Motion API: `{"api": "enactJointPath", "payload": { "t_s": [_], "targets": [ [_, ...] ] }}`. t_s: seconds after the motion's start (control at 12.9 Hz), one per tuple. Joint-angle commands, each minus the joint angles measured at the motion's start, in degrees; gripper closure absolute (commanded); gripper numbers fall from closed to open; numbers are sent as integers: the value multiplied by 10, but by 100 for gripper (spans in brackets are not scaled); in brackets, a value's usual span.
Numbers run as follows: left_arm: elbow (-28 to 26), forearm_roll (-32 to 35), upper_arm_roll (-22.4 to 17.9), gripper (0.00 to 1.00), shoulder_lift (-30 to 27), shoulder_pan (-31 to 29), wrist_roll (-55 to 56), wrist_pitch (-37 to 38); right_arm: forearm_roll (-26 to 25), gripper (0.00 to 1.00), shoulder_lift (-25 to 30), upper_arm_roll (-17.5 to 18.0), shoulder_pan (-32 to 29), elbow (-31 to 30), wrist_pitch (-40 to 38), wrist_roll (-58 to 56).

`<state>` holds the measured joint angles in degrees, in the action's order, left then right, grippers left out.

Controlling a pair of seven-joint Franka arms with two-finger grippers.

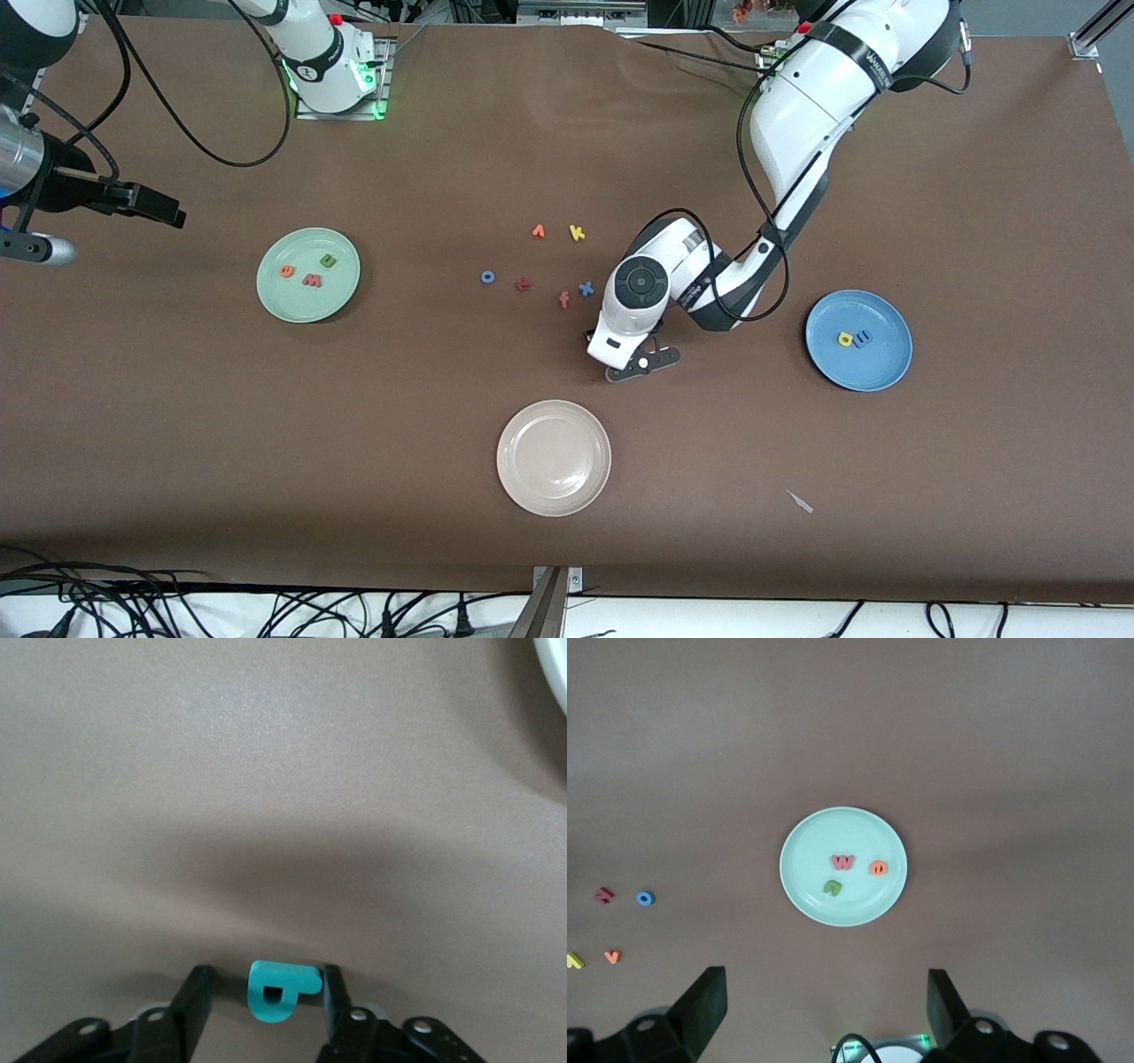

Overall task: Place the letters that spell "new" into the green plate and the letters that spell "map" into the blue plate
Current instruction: 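Grasp teal b with the left gripper while the right gripper returns to rest, then carry the teal b to the blue plate and release it with the left gripper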

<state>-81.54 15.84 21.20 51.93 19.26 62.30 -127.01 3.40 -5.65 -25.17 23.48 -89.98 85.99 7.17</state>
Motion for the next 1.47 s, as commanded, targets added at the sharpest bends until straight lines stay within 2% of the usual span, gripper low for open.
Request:
{"api": "enactJointPath", "payload": {
  "t_s": [0.0, 0.23, 0.31, 0.39, 0.54, 0.7, 0.85, 1.16, 1.39],
  "targets": [
    [16, -16, -8, 54, 8, 10, -1, 8, 3, 0, -15, 143, -169, 16, 7, -103],
    [15, -14, -8, 66, 8, 9, -2, 7, -2, 0, -6, 175, -203, 31, 15, -130],
    [15, -14, -8, 70, 8, 9, -6, 8, -4, 0, 5, 198, -227, 31, 16, -131],
    [15, -14, -8, 72, 8, 9, -8, 7, -7, 0, 32, 213, -239, 6, 20, -125],
    [16, -14, -8, 75, 6, 4, -11, 8, -8, 0, 73, 216, -241, -55, 67, -124],
    [16, -15, -3, 78, -6, -13, -31, 21, -11, 0, 79, 217, -240, -64, 74, -124],
    [16, -35, 14, 79, -22, -47, -94, 88, -58, 0, 74, 217, -222, -55, 74, -97],
    [12, -52, 65, 79, -63, -159, -257, 220, -59, 0, 78, 235, -218, -52, 58, -54],
    [4, -51, 70, 79, -88, -228, -399, 298, -62, 0, 78, 236, -218, -52, 56, -44]
  ]
}}
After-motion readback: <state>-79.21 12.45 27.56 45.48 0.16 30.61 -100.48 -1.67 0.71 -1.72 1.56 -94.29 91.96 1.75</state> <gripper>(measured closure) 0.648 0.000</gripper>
